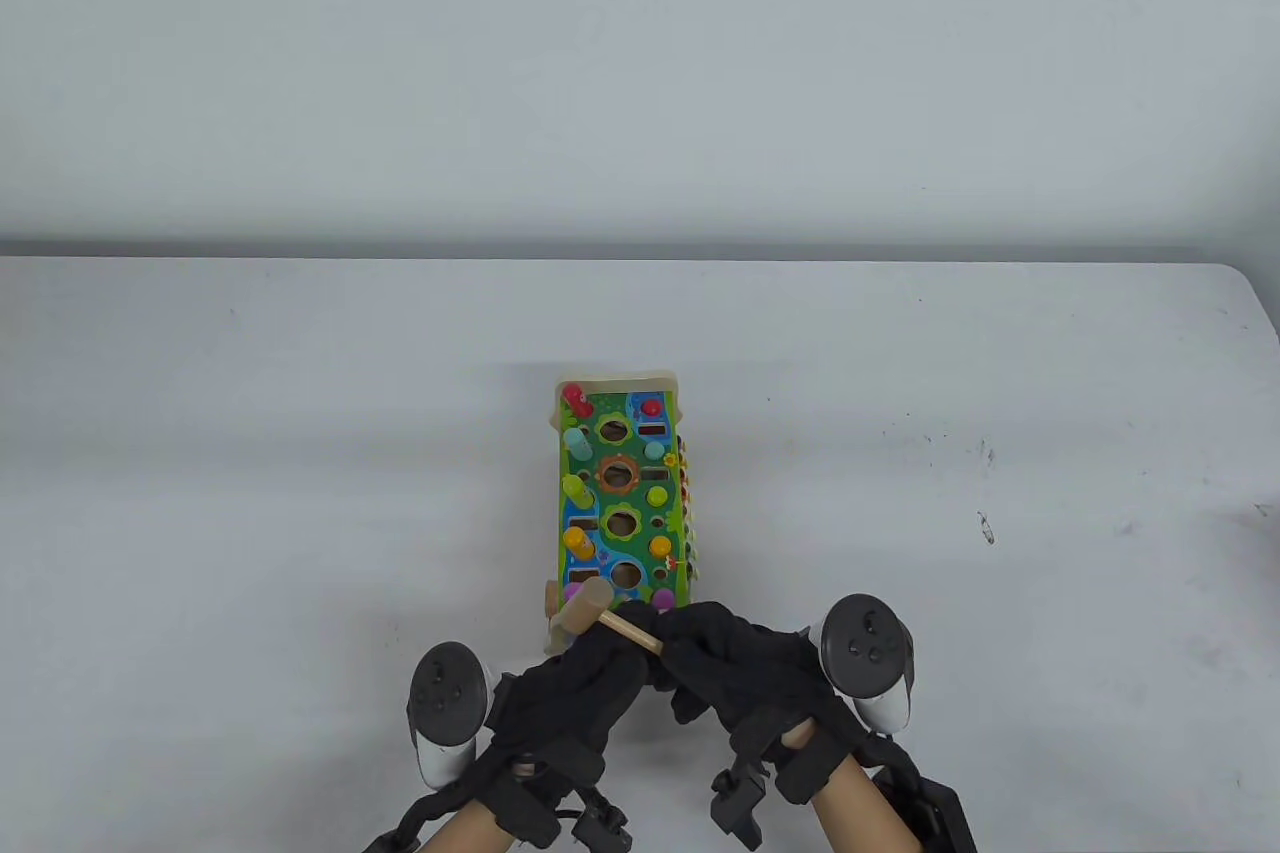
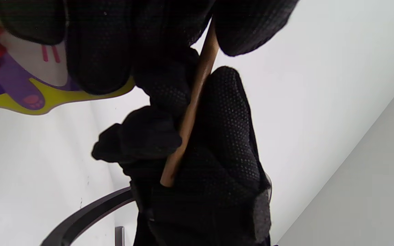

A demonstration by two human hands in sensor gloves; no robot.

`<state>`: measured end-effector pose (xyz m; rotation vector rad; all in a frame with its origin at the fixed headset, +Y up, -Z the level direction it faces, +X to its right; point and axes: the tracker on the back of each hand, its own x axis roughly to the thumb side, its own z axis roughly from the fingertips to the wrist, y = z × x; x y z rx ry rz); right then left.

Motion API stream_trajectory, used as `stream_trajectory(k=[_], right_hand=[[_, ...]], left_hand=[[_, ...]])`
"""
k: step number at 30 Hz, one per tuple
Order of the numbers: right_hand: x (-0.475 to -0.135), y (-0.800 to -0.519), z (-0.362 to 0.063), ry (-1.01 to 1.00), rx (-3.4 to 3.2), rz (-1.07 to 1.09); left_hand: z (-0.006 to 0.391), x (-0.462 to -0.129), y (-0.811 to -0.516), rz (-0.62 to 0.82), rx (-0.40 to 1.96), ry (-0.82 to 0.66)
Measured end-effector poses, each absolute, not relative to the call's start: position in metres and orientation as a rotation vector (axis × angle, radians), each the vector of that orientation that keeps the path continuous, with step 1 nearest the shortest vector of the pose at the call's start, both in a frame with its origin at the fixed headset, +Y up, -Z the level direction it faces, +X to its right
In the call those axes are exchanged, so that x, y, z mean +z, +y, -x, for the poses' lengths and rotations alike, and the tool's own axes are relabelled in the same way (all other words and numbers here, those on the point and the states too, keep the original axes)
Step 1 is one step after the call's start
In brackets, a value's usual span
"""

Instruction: Whack-a-mole

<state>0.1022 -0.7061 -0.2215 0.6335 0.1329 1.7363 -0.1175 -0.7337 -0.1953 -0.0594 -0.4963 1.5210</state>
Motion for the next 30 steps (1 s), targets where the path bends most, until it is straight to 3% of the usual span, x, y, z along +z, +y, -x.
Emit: stream_trajectory(k=[18, 23, 30], right_hand=[[-0.220, -0.703, -0.102, 0.154, 1.789, -0.686], [-0.226, -0.696, -0.125, 0.014, 1.810, -0.616], [-0.233, -0.693, -0.160, -0.373, 2.178, -0.480]], left_hand=[[0.120, -0.195, -0.734, 0.091, 1.642, -0.499], [0.130, -0.194, -0.727, 0.057, 1.665, -0.503], [0.147, -0.190, -0.708, -0.087, 1.572, -0.599]])
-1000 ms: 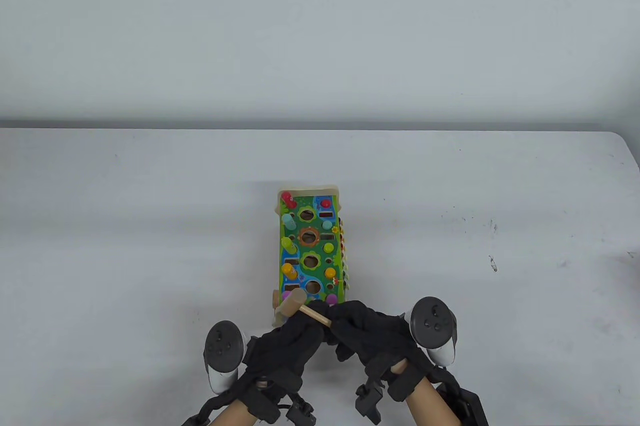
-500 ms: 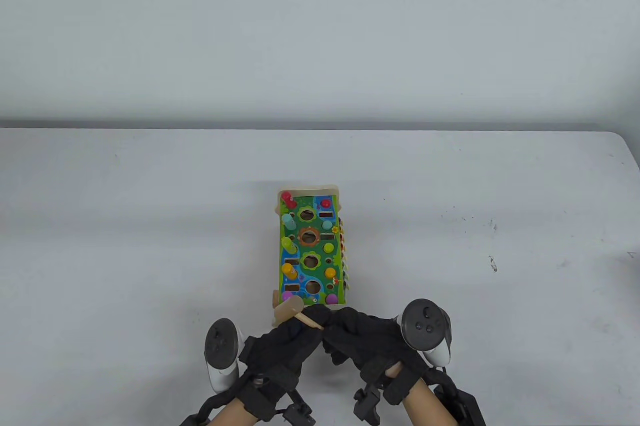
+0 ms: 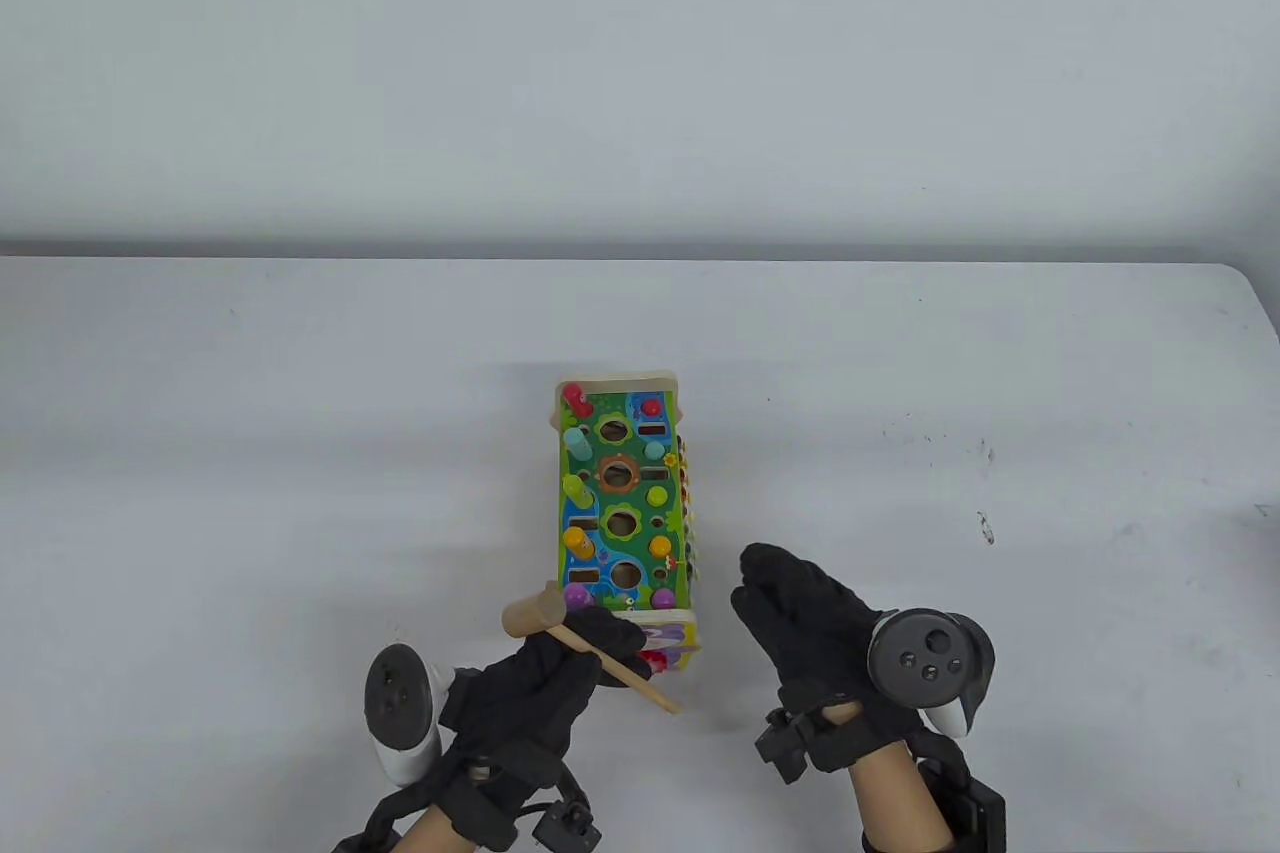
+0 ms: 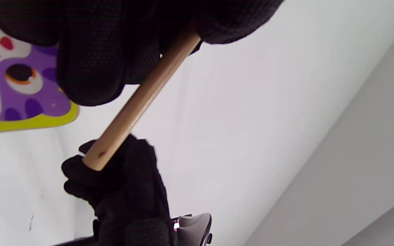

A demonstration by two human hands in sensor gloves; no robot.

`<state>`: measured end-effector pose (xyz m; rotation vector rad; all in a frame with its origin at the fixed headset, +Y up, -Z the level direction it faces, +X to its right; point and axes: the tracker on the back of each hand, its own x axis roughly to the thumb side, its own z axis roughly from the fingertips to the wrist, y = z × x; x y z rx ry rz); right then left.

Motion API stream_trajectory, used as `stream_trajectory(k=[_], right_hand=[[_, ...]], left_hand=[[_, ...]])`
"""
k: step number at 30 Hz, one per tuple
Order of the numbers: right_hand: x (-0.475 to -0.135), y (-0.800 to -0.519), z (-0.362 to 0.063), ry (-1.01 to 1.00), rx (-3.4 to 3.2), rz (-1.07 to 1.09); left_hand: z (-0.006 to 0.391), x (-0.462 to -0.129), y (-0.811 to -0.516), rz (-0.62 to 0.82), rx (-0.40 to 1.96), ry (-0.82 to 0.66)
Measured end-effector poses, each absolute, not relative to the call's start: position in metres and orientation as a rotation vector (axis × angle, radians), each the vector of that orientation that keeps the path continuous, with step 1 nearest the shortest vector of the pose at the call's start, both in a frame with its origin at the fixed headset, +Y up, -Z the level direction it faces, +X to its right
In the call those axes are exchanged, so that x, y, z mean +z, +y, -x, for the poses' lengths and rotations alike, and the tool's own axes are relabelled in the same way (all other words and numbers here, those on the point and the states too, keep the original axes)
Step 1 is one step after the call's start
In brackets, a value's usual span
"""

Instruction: Whack-a-mole

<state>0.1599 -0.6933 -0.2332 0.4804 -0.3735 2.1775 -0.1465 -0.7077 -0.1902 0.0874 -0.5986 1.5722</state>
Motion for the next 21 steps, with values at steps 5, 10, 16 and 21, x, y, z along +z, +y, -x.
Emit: stream_trajectory(k=[5, 10, 16, 21], right_hand=[[-0.241, -0.705, -0.169, -0.453, 2.532, -0.410], [-0.250, -0.714, -0.174, -0.411, 2.675, -0.363], [-0.256, -0.722, -0.180, -0.368, 2.718, -0.317], [-0.256, -0.723, -0.183, -0.344, 2.706, -0.305]], left_hand=[[0.170, -0.185, -0.689, -0.372, 1.418, -0.614], [0.195, -0.185, -0.683, -0.500, 1.258, -0.542], [0.222, -0.193, -0.684, -0.551, 0.874, -0.401], [0.230, -0.200, -0.689, -0.478, 0.778, -0.345]])
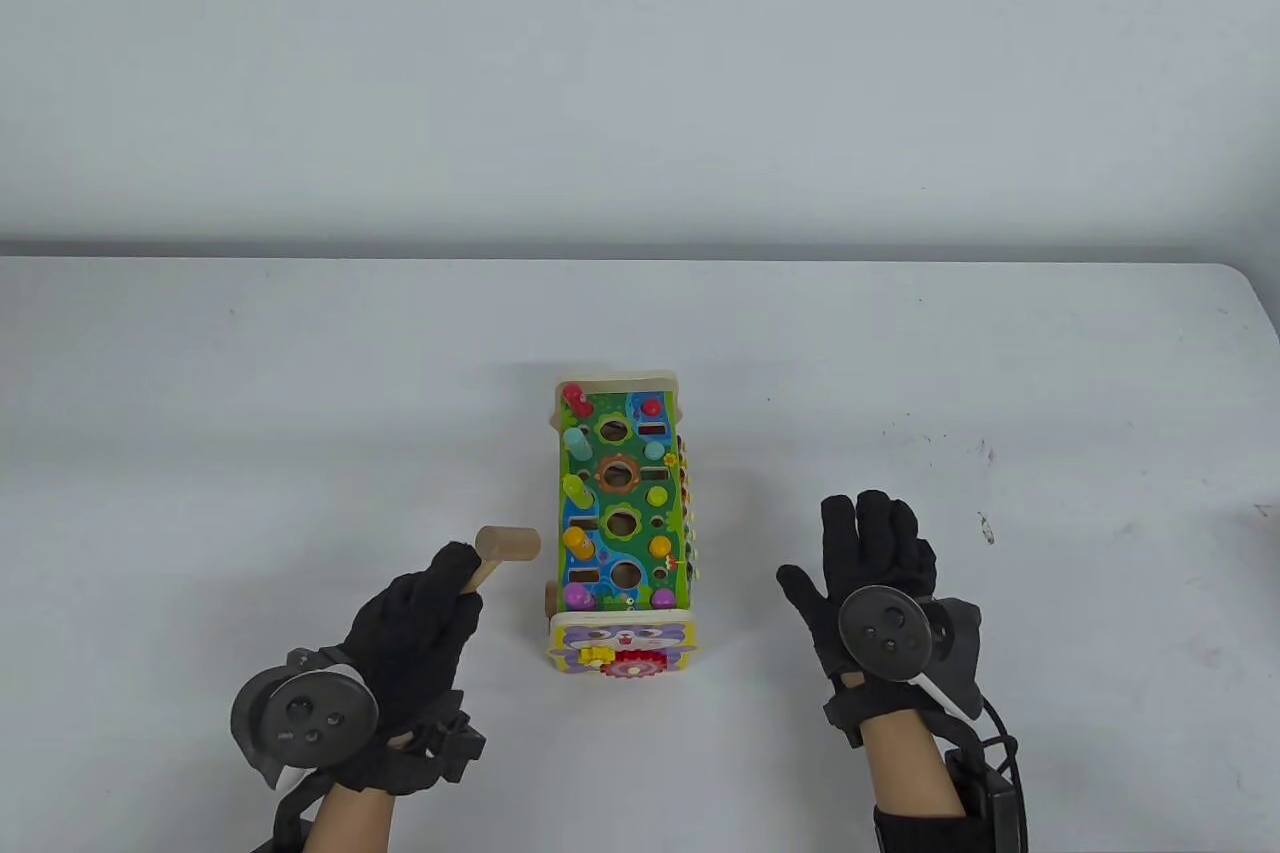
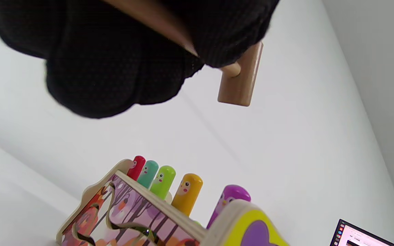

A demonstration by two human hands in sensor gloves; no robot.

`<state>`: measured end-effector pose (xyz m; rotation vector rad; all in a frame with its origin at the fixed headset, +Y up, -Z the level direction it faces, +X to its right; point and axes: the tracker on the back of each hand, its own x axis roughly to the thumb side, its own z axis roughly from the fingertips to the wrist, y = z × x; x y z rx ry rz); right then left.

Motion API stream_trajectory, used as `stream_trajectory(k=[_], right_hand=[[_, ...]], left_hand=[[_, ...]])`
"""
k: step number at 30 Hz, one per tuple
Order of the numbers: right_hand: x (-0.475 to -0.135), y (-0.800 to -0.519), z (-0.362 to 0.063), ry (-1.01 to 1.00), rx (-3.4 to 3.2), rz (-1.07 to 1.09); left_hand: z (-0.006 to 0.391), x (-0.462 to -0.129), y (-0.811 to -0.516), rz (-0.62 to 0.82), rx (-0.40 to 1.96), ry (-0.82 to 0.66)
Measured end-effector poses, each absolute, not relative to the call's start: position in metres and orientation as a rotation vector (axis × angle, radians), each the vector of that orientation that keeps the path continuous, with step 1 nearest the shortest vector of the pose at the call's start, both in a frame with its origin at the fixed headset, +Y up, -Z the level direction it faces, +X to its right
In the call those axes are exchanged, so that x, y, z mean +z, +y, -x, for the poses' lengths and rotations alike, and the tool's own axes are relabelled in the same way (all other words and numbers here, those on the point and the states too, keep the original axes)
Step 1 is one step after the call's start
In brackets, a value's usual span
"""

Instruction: Whack-a-mole

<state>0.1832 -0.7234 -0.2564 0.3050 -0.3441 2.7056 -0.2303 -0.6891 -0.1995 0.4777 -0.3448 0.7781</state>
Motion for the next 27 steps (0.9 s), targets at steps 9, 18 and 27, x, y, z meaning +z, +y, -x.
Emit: stream_trajectory(k=[9, 18, 27], right_hand=[[-0.253, -0.719, -0.185, -0.382, 2.664, -0.303], [-0.251, -0.718, -0.184, -0.382, 2.653, -0.314], [-0.251, -0.718, -0.182, -0.369, 2.648, -0.309]], left_hand=[[0.232, -0.198, -0.688, -0.525, 0.899, -0.382], [0.213, -0.203, -0.691, -0.299, 0.684, -0.509], [0.217, -0.203, -0.691, -0.426, 0.706, -0.427]])
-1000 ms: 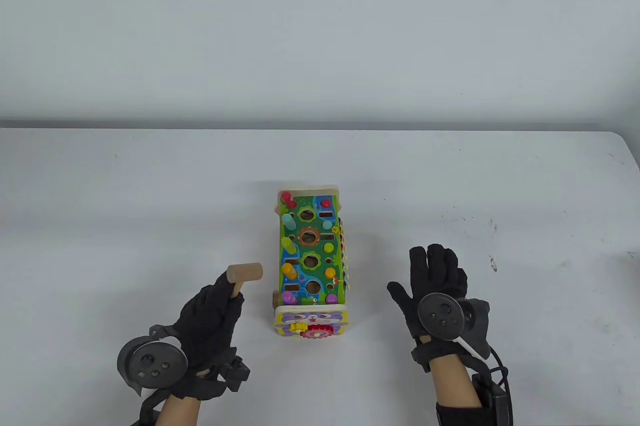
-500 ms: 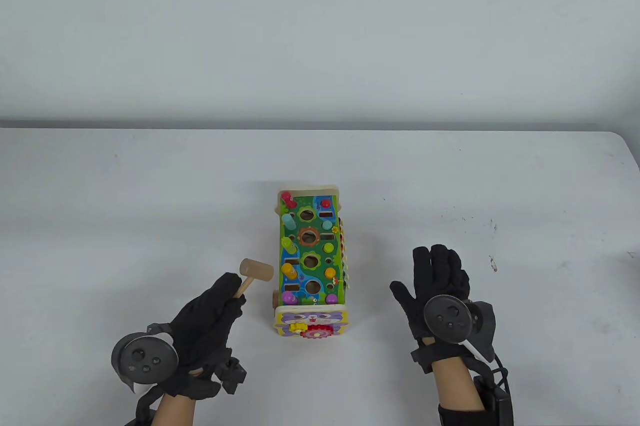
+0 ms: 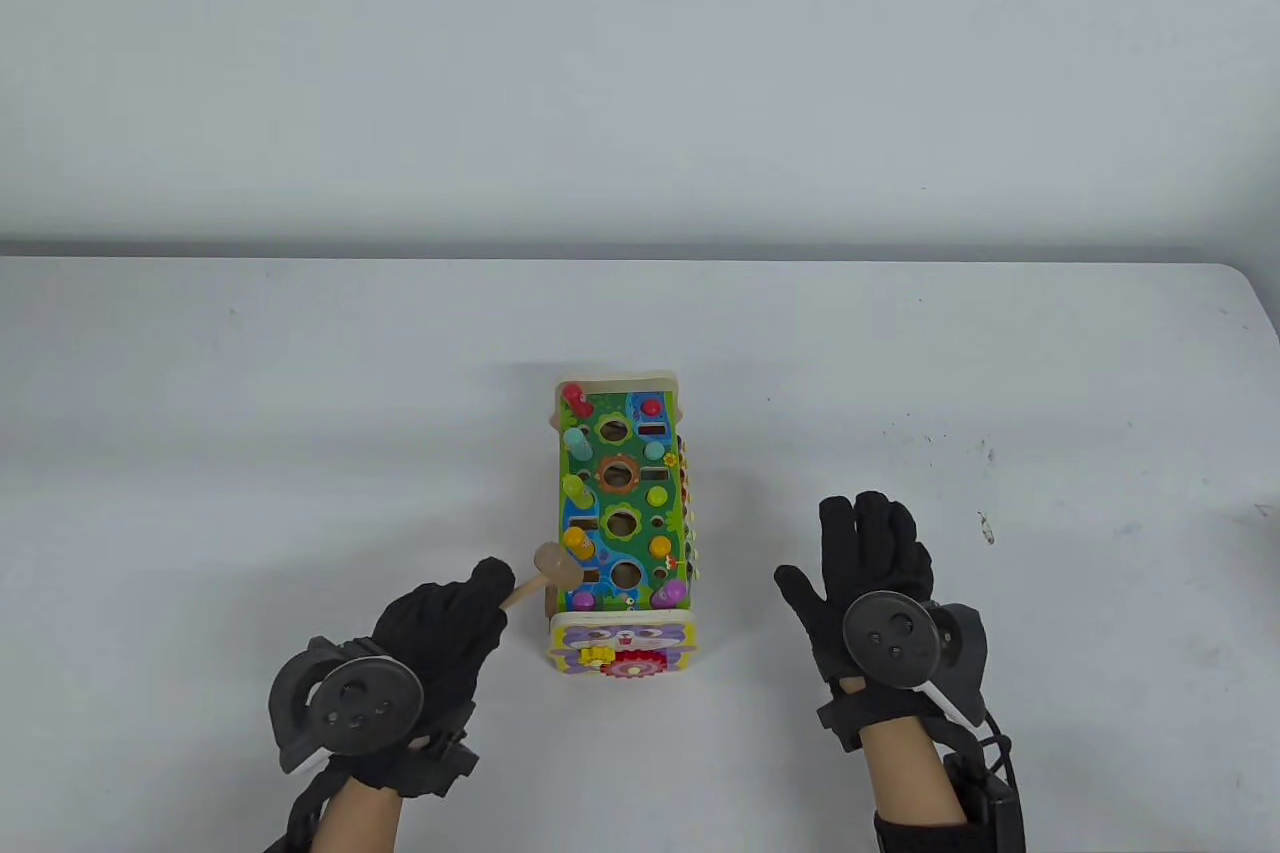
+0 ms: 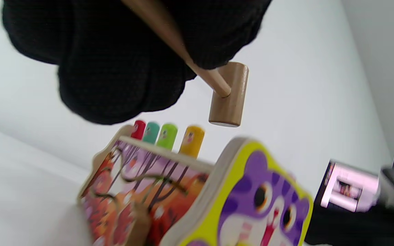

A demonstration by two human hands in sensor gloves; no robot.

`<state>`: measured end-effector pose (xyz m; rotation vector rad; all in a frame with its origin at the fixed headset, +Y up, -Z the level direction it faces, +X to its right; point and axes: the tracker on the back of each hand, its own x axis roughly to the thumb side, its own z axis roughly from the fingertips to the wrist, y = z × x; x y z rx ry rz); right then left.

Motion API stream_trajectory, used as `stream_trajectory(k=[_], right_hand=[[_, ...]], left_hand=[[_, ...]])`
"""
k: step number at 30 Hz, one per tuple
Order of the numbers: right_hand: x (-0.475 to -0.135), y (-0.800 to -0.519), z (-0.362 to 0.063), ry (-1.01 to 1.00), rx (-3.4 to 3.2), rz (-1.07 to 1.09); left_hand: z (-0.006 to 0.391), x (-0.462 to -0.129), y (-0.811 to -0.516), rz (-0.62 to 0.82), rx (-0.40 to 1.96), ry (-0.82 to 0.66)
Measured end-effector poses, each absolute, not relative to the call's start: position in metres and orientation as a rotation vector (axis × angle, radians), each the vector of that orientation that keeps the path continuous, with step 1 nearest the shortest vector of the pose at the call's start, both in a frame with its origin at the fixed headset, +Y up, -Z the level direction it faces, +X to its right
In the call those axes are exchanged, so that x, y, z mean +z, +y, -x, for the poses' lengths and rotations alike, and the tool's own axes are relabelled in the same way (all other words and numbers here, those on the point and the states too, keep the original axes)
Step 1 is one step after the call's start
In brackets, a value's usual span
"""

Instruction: Whack-a-mole

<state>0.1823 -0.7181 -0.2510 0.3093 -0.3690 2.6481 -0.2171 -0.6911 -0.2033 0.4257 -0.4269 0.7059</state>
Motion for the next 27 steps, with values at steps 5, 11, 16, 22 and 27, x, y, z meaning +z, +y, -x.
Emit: stream_trajectory(k=[5, 11, 16, 22, 27], right_hand=[[-0.251, -0.718, -0.183, -0.383, 2.639, -0.300], [-0.251, -0.718, -0.182, -0.386, 2.647, -0.304], [-0.253, -0.721, -0.181, -0.350, 2.668, -0.295], [-0.252, -0.718, -0.182, -0.371, 2.653, -0.293], [-0.252, -0.718, -0.181, -0.383, 2.650, -0.302]], left_hand=[[0.227, -0.205, -0.693, -0.626, 1.024, -0.340], [0.215, -0.217, -0.699, -0.566, 0.942, -0.368], [0.194, -0.227, -0.705, -0.335, 0.520, -0.365], [0.203, -0.220, -0.695, -0.513, 0.772, -0.339], [0.214, -0.220, -0.685, -0.601, 0.955, -0.325]])
